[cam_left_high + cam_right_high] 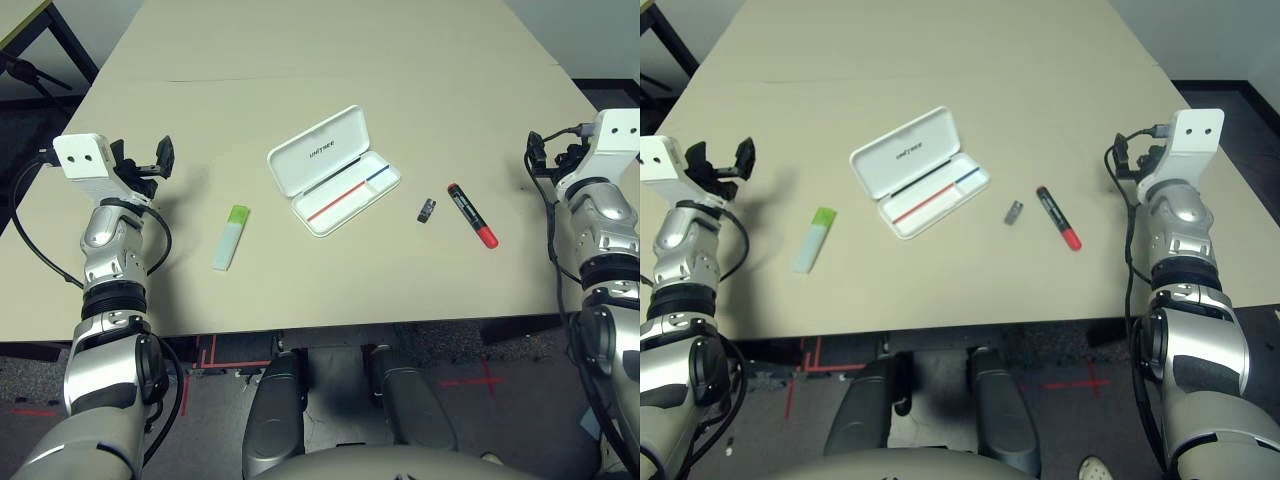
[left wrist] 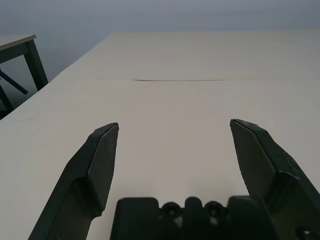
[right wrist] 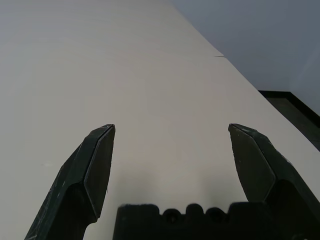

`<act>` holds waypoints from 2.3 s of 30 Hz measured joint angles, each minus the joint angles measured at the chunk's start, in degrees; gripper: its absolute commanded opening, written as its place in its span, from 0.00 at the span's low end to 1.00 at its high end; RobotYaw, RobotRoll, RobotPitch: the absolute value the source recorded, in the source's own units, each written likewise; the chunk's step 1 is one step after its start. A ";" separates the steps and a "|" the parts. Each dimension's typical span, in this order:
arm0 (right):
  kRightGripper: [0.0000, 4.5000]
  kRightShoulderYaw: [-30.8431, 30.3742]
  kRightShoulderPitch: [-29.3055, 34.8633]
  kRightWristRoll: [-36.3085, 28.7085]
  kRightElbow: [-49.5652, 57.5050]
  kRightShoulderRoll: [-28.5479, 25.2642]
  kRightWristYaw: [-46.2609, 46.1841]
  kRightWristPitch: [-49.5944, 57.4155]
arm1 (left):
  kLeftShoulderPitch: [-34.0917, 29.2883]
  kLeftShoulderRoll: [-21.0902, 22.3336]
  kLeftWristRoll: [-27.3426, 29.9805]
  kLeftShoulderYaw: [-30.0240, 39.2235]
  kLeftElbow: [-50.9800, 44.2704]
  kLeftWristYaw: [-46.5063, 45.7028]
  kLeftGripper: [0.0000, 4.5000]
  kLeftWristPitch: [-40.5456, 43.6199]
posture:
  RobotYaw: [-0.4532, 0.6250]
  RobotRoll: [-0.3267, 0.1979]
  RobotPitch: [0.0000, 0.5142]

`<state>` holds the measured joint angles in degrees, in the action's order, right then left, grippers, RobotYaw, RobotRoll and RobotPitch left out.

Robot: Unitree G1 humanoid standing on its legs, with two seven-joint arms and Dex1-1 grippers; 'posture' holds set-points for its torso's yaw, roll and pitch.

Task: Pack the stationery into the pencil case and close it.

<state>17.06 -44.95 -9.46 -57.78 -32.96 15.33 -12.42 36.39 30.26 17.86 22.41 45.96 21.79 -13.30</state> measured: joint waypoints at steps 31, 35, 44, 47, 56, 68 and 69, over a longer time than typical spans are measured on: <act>1.00 -7.12 3.13 -4.50 18.74 -8.51 39.04 21.75 | -4.34 1.92 0.38 -0.27 -8.92 4.36 1.00 4.03 | 0.37 0.62 0.36; 1.00 -10.59 5.93 -4.52 24.58 -11.62 47.90 26.42 | -7.50 2.04 0.49 -2.08 -15.36 8.20 1.00 7.52 | 0.38 0.62 0.36; 1.00 -14.47 7.19 -3.83 28.73 -14.19 55.02 30.78 | -17.88 3.03 6.18 -7.92 -39.83 19.08 1.00 22.67 | 0.42 0.62 0.36; 1.00 -14.72 7.12 -3.27 28.69 -14.14 55.24 30.73 | -20.09 5.45 8.80 -9.45 -48.17 22.06 1.00 28.45 | 0.43 0.62 0.37; 1.00 -16.49 6.42 -1.84 27.74 -13.36 55.43 29.77 | -23.59 15.83 13.92 -15.85 -66.95 28.37 1.00 45.45 | 0.44 0.62 0.36; 1.00 -16.98 5.96 -1.01 26.97 -12.45 55.55 29.44 | -8.37 18.91 7.71 -33.63 -72.39 26.93 1.00 61.95 | 0.43 0.62 0.36; 1.00 -16.99 5.95 -1.00 27.00 -12.38 55.54 29.44 | -7.60 17.84 7.46 -34.75 -72.32 26.82 1.00 62.24 | 0.43 0.62 0.36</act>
<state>0.07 -39.00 -10.47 -30.78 -45.34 70.87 17.01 28.79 48.10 25.32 -12.34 -26.36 48.61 48.93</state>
